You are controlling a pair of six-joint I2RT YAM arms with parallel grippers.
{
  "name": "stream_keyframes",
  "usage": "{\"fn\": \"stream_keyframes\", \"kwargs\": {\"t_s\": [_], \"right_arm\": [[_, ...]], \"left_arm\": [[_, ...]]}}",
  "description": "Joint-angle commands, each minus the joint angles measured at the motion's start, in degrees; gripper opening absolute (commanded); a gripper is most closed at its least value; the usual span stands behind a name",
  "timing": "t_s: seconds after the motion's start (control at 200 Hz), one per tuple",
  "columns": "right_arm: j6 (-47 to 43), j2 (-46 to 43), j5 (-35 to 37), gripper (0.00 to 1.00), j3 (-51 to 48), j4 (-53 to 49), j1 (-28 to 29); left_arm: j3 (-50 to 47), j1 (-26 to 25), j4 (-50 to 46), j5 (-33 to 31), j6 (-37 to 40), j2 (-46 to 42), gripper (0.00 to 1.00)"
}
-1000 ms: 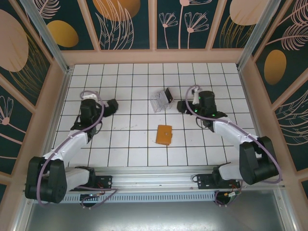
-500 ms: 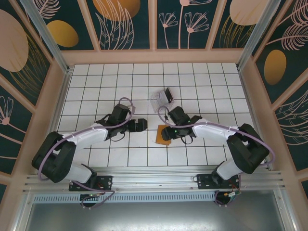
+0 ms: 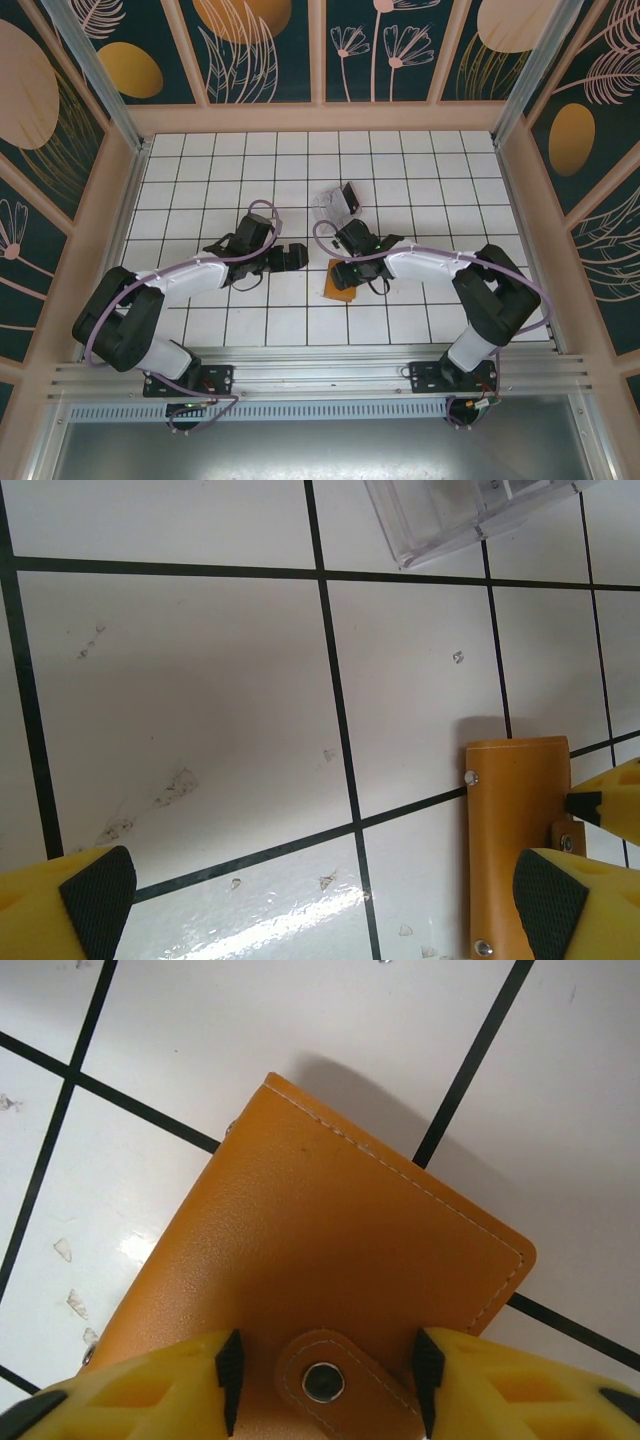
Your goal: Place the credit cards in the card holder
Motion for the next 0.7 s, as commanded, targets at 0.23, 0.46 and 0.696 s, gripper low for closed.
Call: {"fn": "stream_keyframes", "kwargs": {"t_s": [0.23,0.46,0.696], "right_arm": [[0.07,0.41,3.07,0.05,0.4,-4.7,1.05],[2.18,-3.38,-2.11,0.0,1.04,-0.68,0.32],[9.2,-8.45,-12.98,0.0,-2.39,9.25,-4.09]], "left_arm": [[0.58,-0.2,1.46,0.82,-1.42,0.68,0.97],[0.08,-1.11,4.14,3.64,-2.27,1.44,0.91],[-0.87,-1.42,6.04,2.41,-3.32,-1.91,0.91]]}}
